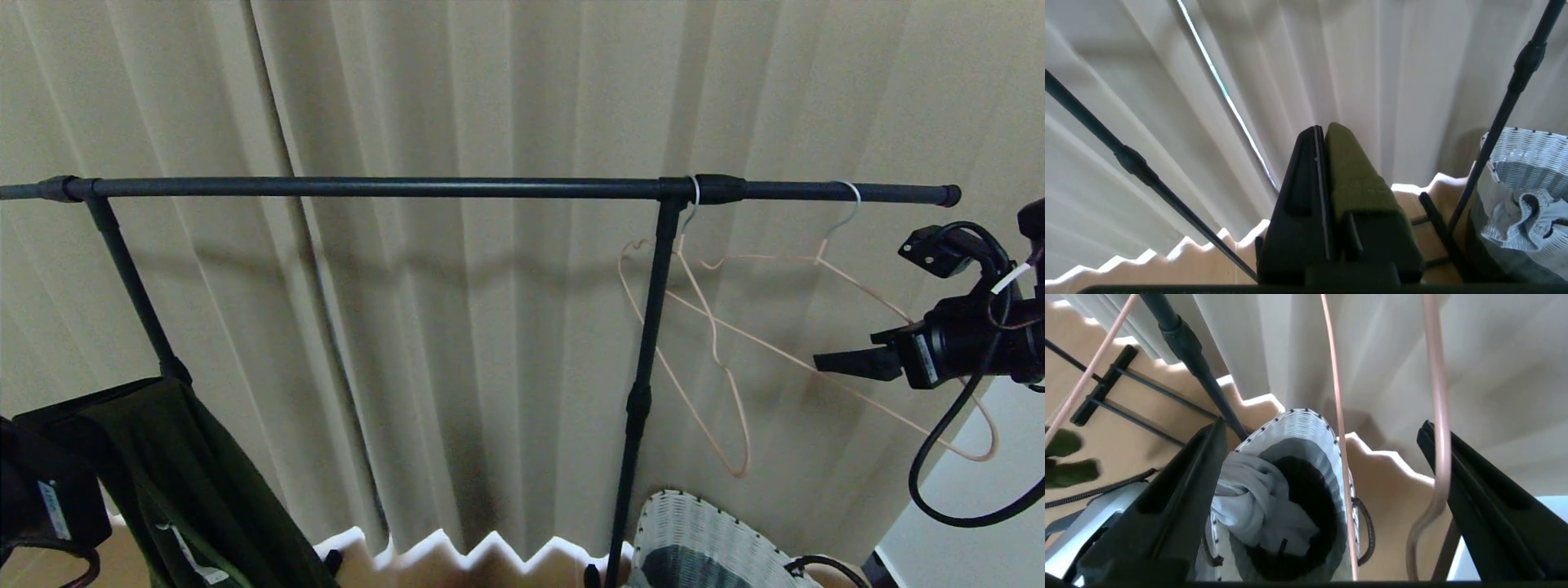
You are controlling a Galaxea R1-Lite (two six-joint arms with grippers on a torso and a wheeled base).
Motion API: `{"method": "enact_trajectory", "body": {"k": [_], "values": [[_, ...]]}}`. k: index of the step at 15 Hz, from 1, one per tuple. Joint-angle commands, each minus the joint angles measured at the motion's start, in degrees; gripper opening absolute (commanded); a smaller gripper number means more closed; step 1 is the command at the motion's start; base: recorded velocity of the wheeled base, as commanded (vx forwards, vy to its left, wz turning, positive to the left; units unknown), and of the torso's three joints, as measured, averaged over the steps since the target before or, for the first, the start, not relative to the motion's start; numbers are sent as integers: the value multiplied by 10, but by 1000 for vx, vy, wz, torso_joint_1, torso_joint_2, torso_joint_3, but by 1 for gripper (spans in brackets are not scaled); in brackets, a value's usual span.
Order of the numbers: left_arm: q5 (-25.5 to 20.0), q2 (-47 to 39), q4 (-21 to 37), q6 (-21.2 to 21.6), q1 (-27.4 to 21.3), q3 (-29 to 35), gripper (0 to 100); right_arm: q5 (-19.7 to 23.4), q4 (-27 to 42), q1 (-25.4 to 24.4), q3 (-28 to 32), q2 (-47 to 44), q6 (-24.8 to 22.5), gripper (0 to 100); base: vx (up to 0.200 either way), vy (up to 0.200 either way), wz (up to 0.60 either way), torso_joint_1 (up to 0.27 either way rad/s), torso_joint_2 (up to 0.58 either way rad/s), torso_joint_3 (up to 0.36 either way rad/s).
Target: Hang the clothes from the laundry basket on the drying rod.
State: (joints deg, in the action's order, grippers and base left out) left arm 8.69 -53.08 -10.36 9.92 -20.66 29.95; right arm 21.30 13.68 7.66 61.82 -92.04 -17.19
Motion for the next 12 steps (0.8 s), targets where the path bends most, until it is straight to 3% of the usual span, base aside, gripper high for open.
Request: {"method": "enact_trajectory", "body": {"k": [1,2,12], "values": [[0,1,0,-1,0,-2,0,-1,-2,1,-5,4,0,100,0,0,0,0,0,0],[0,1,0,0,0,-2,0,-1,-2,1,-6,5,0,0,0,0,0,0,0,0],[1,0,-1,1,2,0,0,-4,-3,5,-10,31,3,0,0,0,0,0,0,0]]}}
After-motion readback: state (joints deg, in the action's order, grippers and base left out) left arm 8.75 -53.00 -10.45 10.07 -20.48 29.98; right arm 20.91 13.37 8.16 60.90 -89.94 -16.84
